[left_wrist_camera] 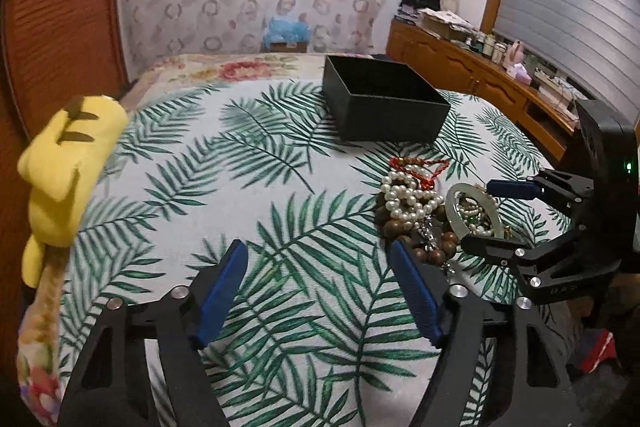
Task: Organize jewelry
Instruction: 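Move both grippers down toward the jewelry pile beside the black box, then grasp the pale jade bangle with the right gripper while the left gripper grasps the pearl necklace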
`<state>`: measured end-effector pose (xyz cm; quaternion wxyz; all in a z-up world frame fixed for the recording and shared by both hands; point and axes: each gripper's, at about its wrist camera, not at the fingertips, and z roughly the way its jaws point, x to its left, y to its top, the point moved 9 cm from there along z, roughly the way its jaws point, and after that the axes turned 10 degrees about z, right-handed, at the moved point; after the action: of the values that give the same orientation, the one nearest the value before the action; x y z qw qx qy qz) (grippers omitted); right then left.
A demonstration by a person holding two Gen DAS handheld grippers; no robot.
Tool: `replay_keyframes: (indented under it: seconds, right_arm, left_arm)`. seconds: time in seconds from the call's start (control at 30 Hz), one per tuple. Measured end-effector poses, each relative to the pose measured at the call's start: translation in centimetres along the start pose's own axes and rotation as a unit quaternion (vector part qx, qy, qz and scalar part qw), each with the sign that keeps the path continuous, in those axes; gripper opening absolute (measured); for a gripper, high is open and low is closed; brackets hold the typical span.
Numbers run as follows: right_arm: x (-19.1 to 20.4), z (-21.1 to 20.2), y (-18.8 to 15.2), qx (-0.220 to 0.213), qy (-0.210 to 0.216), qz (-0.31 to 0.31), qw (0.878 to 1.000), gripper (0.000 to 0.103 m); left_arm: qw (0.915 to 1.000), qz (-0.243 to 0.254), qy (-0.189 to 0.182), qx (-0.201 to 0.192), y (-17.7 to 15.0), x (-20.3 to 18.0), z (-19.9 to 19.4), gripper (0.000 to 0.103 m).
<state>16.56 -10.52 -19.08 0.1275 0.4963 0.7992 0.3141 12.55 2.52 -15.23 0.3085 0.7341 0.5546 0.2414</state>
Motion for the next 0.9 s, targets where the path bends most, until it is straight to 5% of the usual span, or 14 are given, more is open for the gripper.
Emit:
replay_keyframes:
  seconds: [0.13,0.63,0.9]
  right_arm:
    - [0.1,0.3,0.2,0.005,-0.009,-0.020,1.000,0.086]
    - [0.8,0.6,1.2,0.012,0.025,-0.046,0.999,0.074]
    - [-0.1,-1.8,2.3,-0.025,0.022,-0.031,0.999,0.074]
  left_arm:
    - [0.9998,0.014,-0.009,0.008,0.5,-0.7,1.2,0.057]
    - [0.9990,0.027,-0.025,0.025,1.3,-1.3,3.6,0.051]
    - [0.9975,0.024,-0.057,0.035,2.0,-2.3,4.9,0.038]
